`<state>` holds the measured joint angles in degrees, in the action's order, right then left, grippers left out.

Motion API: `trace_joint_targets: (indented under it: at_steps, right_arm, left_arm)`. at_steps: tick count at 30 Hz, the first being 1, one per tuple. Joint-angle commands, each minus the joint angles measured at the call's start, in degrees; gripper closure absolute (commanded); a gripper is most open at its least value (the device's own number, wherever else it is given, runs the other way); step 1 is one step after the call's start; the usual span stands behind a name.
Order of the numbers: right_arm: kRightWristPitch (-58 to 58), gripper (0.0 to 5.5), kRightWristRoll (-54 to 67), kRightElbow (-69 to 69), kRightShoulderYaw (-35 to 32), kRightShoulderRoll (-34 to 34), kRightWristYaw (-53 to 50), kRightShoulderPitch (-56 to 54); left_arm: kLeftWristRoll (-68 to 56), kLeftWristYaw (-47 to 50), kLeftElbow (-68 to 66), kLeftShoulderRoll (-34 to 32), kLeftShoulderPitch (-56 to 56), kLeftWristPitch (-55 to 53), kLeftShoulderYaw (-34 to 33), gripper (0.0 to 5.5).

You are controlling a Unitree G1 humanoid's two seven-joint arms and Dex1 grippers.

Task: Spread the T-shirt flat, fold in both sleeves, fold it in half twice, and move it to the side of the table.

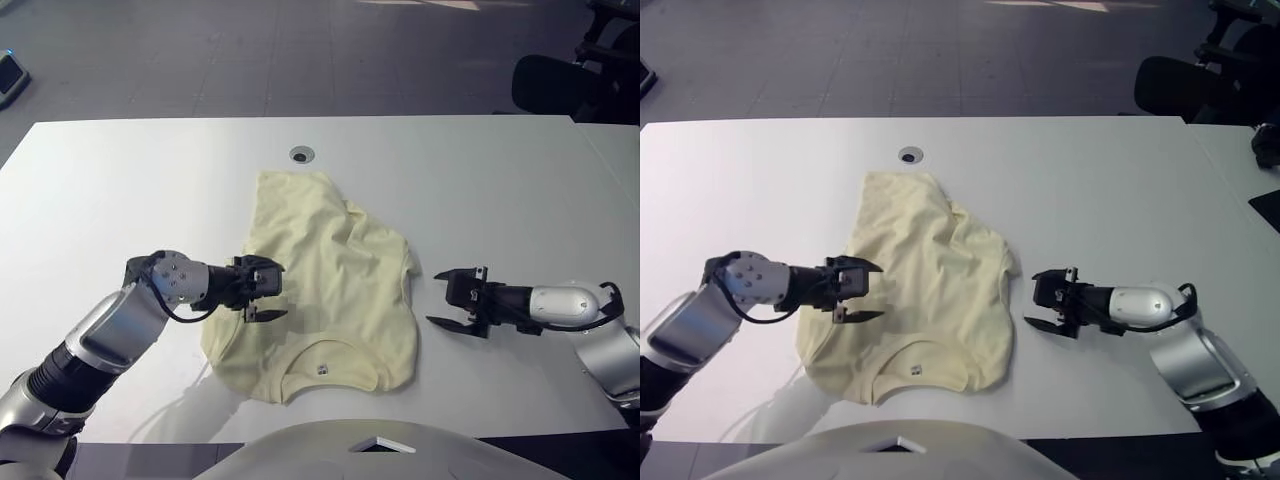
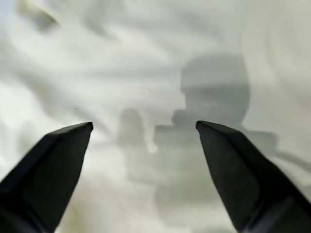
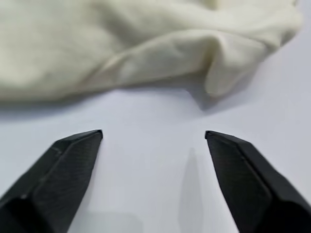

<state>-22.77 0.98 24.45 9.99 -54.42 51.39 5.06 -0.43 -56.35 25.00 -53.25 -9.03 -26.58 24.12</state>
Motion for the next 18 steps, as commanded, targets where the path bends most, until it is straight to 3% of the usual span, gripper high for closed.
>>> trace_joint_targets:
  at_steps: [1,6,12,18]
  right_arm:
    - [0.91,0.79,-3.25,-3.99,3.65,4.25,-3.0,-1.69]
    - [1.06,0.12,-3.89,-6.91,5.05,12.35,-9.53,-4.37]
    - [-7.14,0.12,0.89,4.88,3.37,16.98,-9.95,-10.82]
    - [-14.55,0.12,1.3,11.6,7.44,21.29,-11.13,-18.95]
  left_arm:
    - [2.61,0.09,-1.53,-0.44,1.14,1.32,0.69,0.7]
    - [4.88,0.54,-2.53,0.58,2.36,2.32,2.31,0.1]
    - [5.8,1.64,-1.52,1.51,4.63,1.25,2.67,0.1]
    - [6.24,2.27,-1.31,1.99,5.46,0.7,2.81,0.1]
